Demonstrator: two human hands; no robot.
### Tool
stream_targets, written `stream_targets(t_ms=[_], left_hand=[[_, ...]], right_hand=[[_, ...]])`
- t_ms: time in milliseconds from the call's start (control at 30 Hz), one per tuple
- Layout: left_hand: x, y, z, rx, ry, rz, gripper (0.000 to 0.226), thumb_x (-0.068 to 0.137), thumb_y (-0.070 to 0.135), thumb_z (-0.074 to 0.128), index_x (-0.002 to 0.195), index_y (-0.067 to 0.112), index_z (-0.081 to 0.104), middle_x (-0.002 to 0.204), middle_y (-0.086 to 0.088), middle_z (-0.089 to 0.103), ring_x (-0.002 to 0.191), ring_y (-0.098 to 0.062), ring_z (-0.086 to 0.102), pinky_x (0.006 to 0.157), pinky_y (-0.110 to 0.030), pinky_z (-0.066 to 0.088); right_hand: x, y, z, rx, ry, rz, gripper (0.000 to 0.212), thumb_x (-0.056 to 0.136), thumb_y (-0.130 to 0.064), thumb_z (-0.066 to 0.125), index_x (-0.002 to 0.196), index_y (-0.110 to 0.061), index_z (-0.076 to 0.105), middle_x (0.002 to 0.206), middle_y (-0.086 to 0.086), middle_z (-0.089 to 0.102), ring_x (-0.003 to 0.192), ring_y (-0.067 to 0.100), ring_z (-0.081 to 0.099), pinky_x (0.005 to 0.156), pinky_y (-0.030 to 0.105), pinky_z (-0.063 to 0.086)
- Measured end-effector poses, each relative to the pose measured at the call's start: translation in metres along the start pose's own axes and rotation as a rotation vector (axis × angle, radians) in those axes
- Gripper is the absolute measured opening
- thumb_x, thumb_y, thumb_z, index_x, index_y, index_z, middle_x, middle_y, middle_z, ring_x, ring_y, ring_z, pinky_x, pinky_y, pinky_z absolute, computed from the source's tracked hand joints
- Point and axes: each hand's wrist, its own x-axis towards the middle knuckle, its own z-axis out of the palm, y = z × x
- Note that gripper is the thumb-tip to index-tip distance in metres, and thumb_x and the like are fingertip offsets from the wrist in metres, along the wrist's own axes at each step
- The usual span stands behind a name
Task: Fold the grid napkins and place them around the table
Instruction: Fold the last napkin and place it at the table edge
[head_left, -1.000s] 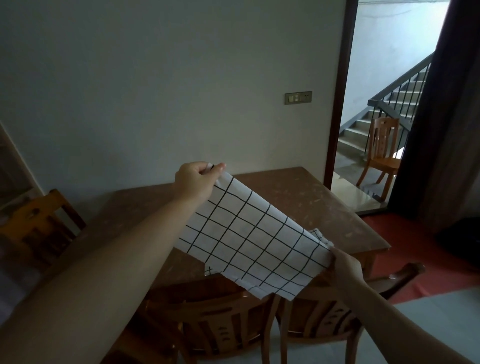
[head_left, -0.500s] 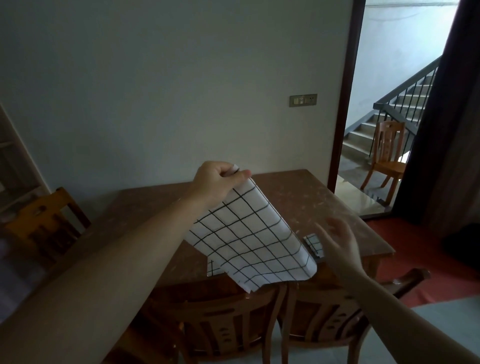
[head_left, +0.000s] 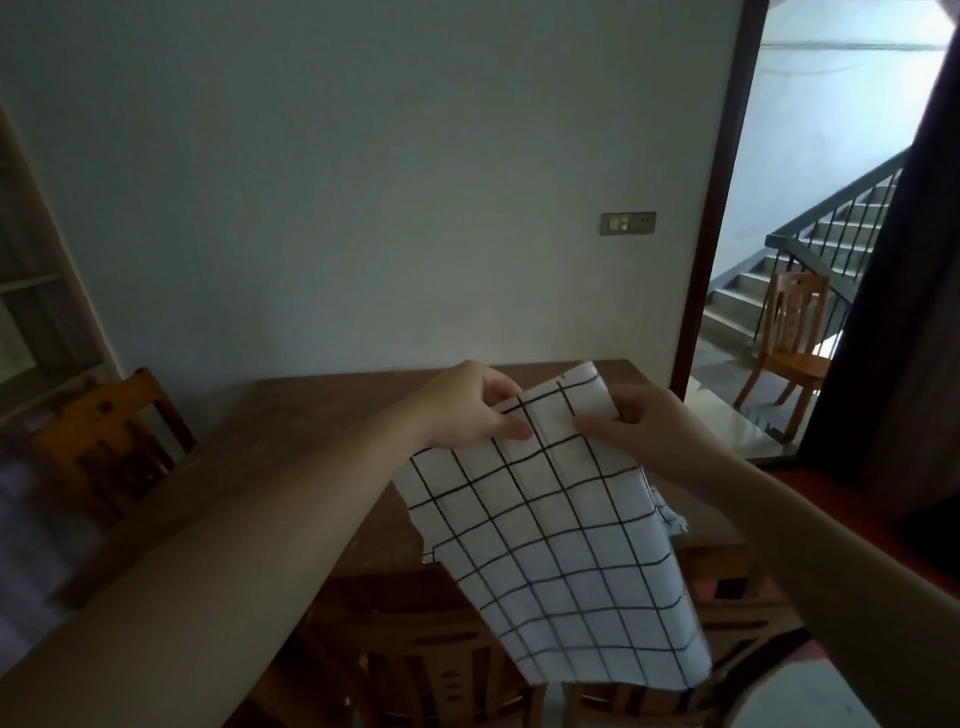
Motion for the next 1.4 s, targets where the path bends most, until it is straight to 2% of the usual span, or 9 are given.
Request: stream_targets(t_ms=[100,233,333,400,633,867,1033,1267,1400], left_hand=[[-0.002,0.006,0.001,0.028,-0.061,0.002,0.011,0.079,0.041,0.078,0.086,0.034,0.075,0.088,0.016,0.073,0.085,-0.002,0.066,0.078,-0.025,0.049],[-0.008,-0.003,-0.021,0.055,-0.071,-0.045,0.018,0.073,0.045,0.082,0.062,0.034,0.072,0.064,0.014,0.068,0.064,-0.004,0.061,0.067,-0.027,0.046],[-0.011,-0.016,-0.029,-0.092,0.059,-0.054,0.016,0.074,0.035,0.083,0.076,0.021,0.076,0.076,0.003,0.074,0.076,-0.014,0.068,0.079,-0.033,0.052],[-0.012,-0.022,-0.026,-0.282,0.177,-0.060,0.021,0.076,0.028,0.082,0.075,0.011,0.072,0.069,0.006,0.071,0.070,-0.008,0.067,0.074,-0.025,0.051],[-0.006,-0.018,-0.003,-0.676,0.356,-0.074,0.006,0.084,0.016,0.074,0.079,0.017,0.076,0.082,0.000,0.077,0.083,-0.016,0.072,0.087,-0.037,0.055],[0.000,-0.015,-0.002,-0.722,0.402,-0.078,0.012,0.081,0.012,0.077,0.091,0.006,0.076,0.094,-0.011,0.077,0.093,-0.027,0.073,0.093,-0.045,0.056],[0.004,-0.016,-0.001,-0.714,0.411,-0.069,0.013,0.086,0.021,0.073,0.089,0.009,0.077,0.094,-0.012,0.076,0.096,-0.028,0.071,0.097,-0.047,0.053],[0.000,-0.013,-0.005,-0.693,0.355,-0.026,0.029,0.097,0.031,0.057,0.104,0.008,0.074,0.082,0.005,0.072,0.070,0.001,0.063,0.075,-0.019,0.046],[-0.001,-0.011,-0.007,-0.772,0.337,-0.044,0.027,0.097,0.037,0.054,0.099,0.018,0.074,0.092,0.003,0.075,0.080,-0.007,0.068,0.090,-0.031,0.040]], right_hand=[[0.004,-0.005,0.002,-0.002,0.076,-0.011,0.025,0.090,-0.026,0.065,0.080,-0.003,0.069,0.080,0.022,0.068,0.066,0.028,0.063,0.063,0.033,0.050],[0.006,0.001,-0.015,0.202,0.230,0.074,0.019,0.089,-0.023,0.067,0.081,-0.007,0.072,0.078,0.015,0.073,0.071,0.024,0.070,0.069,0.039,0.058],[0.004,0.013,-0.031,0.305,0.268,0.106,0.016,0.087,-0.025,0.067,0.083,-0.010,0.073,0.082,0.011,0.074,0.079,0.028,0.072,0.074,0.042,0.059],[0.002,0.016,-0.037,0.356,0.285,0.119,0.016,0.087,-0.024,0.066,0.086,-0.010,0.073,0.088,0.014,0.074,0.086,0.031,0.072,0.079,0.047,0.058],[0.003,0.018,-0.041,0.421,0.340,0.141,0.010,0.088,-0.018,0.065,0.087,-0.010,0.073,0.088,0.009,0.075,0.086,0.027,0.072,0.079,0.045,0.057],[0.001,0.015,-0.047,0.375,0.301,0.139,0.015,0.094,-0.014,0.057,0.087,-0.013,0.071,0.079,0.000,0.075,0.076,0.013,0.072,0.062,0.023,0.055],[0.001,0.012,-0.051,0.358,0.354,0.126,0.011,0.091,-0.012,0.061,0.088,-0.011,0.072,0.087,0.005,0.075,0.081,0.018,0.072,0.069,0.030,0.055],[0.001,0.006,-0.052,0.371,0.313,0.135,0.017,0.094,-0.018,0.056,0.086,-0.011,0.069,0.076,-0.004,0.075,0.071,0.008,0.072,0.065,0.024,0.054],[0.003,-0.003,-0.051,0.359,0.342,0.088,0.018,0.094,-0.022,0.057,0.087,-0.013,0.070,0.078,0.000,0.075,0.074,0.013,0.071,0.065,0.028,0.054]])
